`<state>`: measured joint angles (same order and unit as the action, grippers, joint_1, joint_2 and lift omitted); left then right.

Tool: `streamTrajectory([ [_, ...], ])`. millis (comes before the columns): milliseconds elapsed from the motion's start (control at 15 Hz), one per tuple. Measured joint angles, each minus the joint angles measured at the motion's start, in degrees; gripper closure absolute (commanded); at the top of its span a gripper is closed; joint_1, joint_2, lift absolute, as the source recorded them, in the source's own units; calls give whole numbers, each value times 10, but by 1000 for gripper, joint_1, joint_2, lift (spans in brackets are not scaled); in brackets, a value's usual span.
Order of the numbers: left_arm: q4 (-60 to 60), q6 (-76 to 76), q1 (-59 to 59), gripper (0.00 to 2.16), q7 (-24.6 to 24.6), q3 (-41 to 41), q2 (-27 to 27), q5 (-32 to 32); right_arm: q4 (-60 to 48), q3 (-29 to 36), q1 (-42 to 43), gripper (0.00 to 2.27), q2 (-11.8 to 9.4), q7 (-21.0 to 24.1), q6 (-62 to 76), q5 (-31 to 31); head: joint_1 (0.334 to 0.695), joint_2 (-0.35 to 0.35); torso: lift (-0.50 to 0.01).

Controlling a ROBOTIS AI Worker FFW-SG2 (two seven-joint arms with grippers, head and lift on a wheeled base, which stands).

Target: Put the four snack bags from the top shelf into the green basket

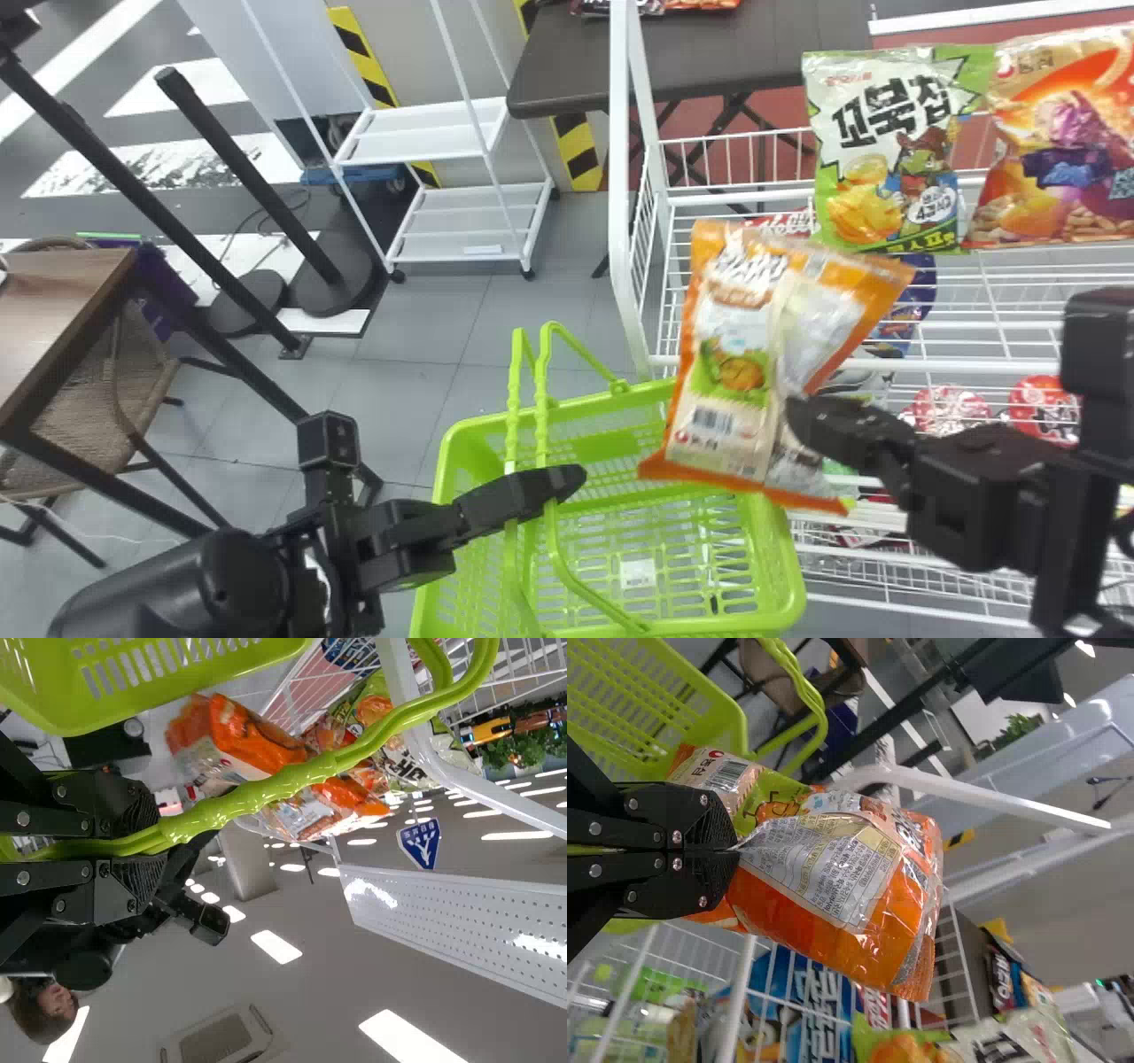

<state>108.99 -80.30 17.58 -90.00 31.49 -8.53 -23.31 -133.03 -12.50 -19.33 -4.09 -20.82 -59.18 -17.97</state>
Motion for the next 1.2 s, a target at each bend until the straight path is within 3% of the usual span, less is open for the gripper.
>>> streamTrajectory([
  [200,0,0,0,2148,0,-1,0,-1,26,-63,23,2250,0,9,-24,7,695,350,0],
  [600,1,-2,1,2148,0,-4,-1,-2,181,-198,133,2172,7,47,-51,16,695,350,0],
  [667,1,-2,1,2148,0,-4,-1,-2,216,-221,158,1615,13,52,-51,16,695,350,0],
  [733,1,-2,1,2148,0,-4,-1,-2,248,-240,180,603,18,52,-50,16,695,350,0],
  [800,1,-2,1,2148,0,-5,-1,-2,279,-257,200,-1,24,52,-43,16,695,350,0],
  [1000,1,0,2,2148,0,-4,-1,-2,301,-256,205,49,25,32,1,7,695,350,0],
  [1200,0,0,2,2148,0,-5,0,-2,270,-195,176,56,22,-18,22,-10,695,350,0],
])
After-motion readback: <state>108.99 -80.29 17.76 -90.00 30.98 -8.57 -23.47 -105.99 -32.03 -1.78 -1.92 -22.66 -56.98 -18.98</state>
